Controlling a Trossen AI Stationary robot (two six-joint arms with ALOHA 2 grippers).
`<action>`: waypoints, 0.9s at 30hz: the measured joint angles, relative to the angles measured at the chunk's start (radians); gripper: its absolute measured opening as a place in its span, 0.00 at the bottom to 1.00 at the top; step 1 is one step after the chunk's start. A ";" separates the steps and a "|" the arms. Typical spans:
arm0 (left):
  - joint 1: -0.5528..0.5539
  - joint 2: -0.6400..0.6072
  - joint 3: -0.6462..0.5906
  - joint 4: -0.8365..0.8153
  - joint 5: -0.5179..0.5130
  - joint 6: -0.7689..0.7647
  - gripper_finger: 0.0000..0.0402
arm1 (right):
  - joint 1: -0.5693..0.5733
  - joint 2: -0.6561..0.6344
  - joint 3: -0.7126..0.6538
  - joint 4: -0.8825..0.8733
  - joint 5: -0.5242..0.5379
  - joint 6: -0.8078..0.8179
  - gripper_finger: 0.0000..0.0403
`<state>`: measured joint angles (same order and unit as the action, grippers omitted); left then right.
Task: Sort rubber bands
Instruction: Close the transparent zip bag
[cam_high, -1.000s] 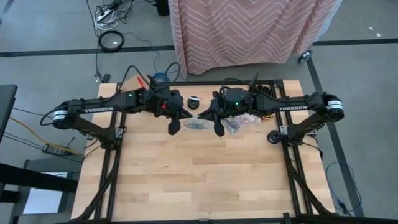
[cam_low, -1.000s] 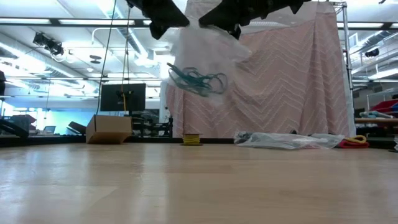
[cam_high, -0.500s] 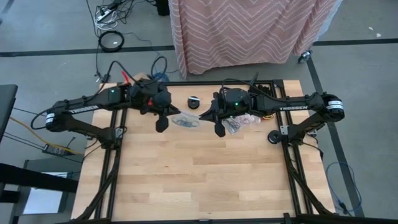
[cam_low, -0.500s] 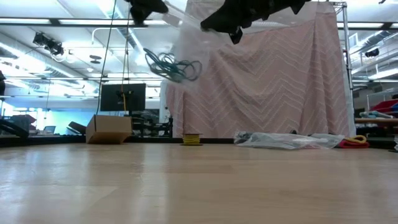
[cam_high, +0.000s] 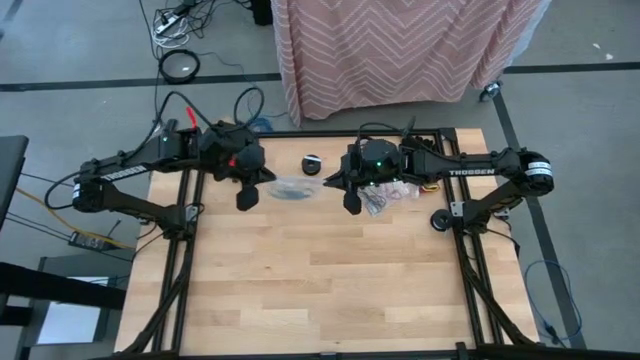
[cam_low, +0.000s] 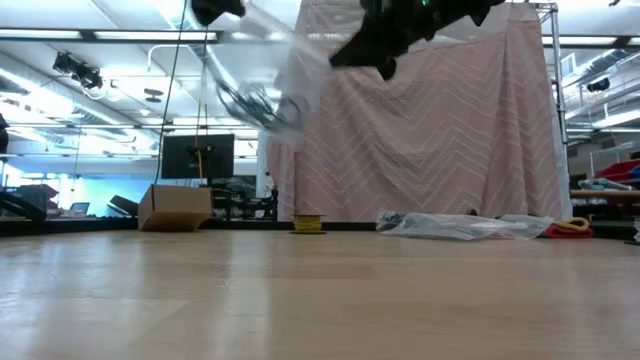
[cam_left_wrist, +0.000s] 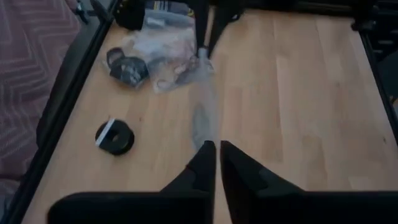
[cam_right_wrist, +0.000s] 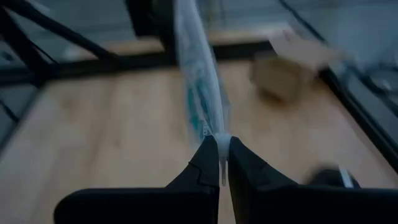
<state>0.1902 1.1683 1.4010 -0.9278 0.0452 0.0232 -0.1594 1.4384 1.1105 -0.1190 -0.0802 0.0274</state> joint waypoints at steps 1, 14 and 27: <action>0.000 -0.001 0.000 -0.013 0.000 0.000 0.09 | -0.008 0.001 -0.002 -0.017 0.007 0.004 0.02; 0.000 0.001 0.000 -0.063 0.001 -0.060 0.35 | -0.154 0.002 -0.001 -0.365 0.036 0.192 0.01; 0.000 0.002 -0.002 -0.087 -0.012 -0.056 0.35 | -0.343 0.002 -0.001 -0.708 0.287 0.285 0.06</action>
<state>0.1902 1.1698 1.3987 -1.0144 0.0333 -0.0333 -0.5024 1.4403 1.1095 -0.8266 0.2066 0.3124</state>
